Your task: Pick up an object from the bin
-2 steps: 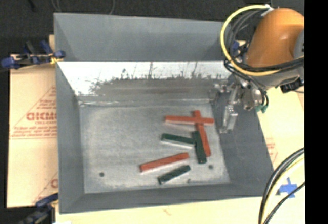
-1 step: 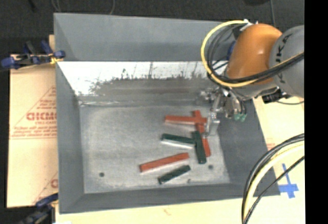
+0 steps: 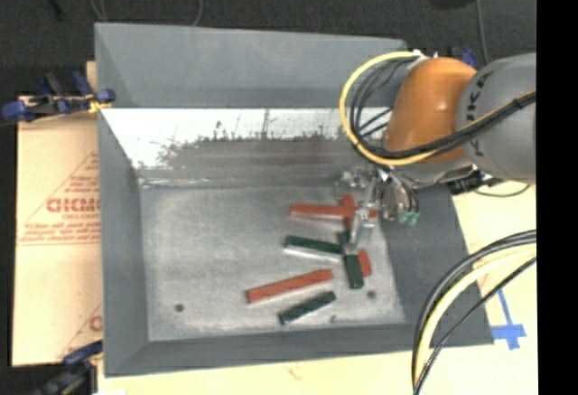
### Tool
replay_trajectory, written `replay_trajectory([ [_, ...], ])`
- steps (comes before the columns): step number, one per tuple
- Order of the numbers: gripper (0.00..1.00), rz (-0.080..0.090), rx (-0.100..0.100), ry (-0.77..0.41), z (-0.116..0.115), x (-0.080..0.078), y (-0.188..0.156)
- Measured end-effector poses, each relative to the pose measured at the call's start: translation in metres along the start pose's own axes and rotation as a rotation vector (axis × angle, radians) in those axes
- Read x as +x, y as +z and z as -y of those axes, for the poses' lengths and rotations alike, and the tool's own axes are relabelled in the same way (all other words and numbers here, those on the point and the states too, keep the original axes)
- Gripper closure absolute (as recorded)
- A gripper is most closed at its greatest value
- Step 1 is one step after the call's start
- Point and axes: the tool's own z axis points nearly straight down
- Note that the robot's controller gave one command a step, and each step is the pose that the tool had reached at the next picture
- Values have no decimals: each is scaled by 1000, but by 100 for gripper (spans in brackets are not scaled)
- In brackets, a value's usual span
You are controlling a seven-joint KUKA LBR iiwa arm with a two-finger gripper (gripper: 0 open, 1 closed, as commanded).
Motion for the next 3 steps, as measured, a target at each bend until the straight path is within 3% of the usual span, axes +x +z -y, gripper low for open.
replay_trajectory([
  [1, 0, 7, 0, 0, -7, -24, -8],
  [2, 0, 7, 0, 98, -22, -9, 41],
  [3, 100, 10, 1, 7, -4, -42, 38],
])
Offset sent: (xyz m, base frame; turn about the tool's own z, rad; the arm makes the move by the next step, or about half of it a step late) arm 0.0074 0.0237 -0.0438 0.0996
